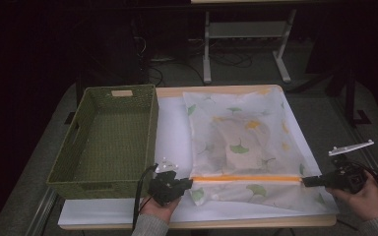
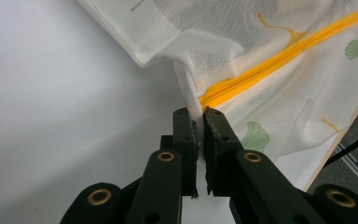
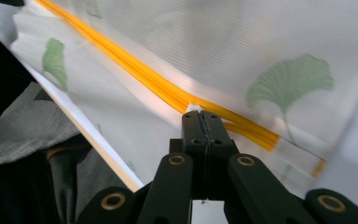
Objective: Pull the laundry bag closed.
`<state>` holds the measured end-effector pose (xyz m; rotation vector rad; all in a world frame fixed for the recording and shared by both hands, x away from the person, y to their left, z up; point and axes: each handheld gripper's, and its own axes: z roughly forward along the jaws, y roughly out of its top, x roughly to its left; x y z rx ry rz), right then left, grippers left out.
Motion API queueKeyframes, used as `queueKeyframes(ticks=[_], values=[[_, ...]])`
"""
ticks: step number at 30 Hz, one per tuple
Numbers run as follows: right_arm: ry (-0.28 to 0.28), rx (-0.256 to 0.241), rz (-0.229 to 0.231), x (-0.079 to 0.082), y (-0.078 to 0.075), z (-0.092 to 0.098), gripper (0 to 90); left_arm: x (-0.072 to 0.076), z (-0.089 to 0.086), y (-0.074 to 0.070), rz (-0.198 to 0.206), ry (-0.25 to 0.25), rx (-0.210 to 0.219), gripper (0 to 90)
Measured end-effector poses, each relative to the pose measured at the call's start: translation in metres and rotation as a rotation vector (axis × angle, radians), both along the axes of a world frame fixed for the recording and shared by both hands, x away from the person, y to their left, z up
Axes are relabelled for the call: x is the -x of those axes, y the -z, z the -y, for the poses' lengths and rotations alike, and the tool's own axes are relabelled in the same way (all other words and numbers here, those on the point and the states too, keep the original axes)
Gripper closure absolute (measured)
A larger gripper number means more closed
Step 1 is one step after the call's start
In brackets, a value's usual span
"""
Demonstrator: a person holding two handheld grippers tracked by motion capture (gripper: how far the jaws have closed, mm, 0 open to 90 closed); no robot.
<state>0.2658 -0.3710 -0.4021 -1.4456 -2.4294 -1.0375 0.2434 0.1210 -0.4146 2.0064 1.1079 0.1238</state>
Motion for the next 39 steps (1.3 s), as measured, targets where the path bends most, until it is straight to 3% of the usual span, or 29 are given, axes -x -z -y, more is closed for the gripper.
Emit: queueKeyframes(ticks=[17,25,27,39], values=[[0.118,0.007,-0.03,0.003,0.018,0.036,89.6,0.002,-0.002,0.005,-0.013,-0.011,0.008,83.9],[0.113,-0.002,-0.027,0.004,0.016,0.037,88.2,0.002,-0.004,0.005,-0.028,-0.024,0.04,83.0],[0.108,-0.009,-0.024,0.004,0.014,0.036,83.9,0.001,-0.004,0.004,-0.031,-0.026,0.048,82.2],[0.064,-0.032,0.037,0.002,-0.005,0.016,77.2,0.0,-0.008,-0.004,-0.001,-0.064,0.086,65.8]])
